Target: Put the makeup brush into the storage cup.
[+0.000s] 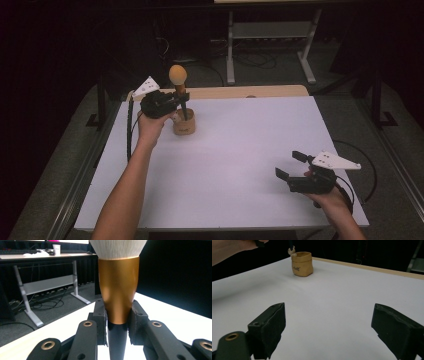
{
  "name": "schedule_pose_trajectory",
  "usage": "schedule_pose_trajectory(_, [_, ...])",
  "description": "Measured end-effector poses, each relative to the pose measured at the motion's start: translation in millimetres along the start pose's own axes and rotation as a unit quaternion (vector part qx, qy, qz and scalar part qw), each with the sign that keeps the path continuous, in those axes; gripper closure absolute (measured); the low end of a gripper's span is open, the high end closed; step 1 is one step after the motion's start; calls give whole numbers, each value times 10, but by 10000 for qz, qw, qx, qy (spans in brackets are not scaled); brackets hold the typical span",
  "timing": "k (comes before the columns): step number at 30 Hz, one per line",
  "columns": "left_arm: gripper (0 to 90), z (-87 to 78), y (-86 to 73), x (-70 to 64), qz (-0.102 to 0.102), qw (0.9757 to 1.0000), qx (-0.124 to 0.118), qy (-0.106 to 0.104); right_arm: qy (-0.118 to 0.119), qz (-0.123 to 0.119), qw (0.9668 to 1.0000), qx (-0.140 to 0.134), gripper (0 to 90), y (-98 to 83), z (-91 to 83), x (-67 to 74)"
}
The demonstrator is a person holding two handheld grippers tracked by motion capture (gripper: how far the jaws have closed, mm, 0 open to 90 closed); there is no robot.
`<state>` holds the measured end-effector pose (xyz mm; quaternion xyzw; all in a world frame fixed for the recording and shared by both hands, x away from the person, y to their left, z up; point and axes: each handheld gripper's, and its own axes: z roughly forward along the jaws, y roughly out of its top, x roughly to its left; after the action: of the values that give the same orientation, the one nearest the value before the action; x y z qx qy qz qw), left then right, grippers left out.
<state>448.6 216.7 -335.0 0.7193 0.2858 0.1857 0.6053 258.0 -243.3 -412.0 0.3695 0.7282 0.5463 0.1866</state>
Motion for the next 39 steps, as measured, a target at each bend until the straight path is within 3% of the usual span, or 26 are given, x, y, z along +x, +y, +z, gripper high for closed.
schedule_pose_trajectory(10, [721, 62, -12, 179, -132, 9998, -30, 168, 5, -35, 10000, 8, 117, -2, 2, 0])
schedule_pose_trajectory(28, [721, 176, -120, 391, -392, 9991, -46, 155, -9, -29, 10000, 5, 123, -9, -3, -2])
schedule_pose_trajectory(39, [719, 244, -236, 444, -362, 9991, 172, 133, -5, -27, 10000, -2, 128, -9, -5, 6])
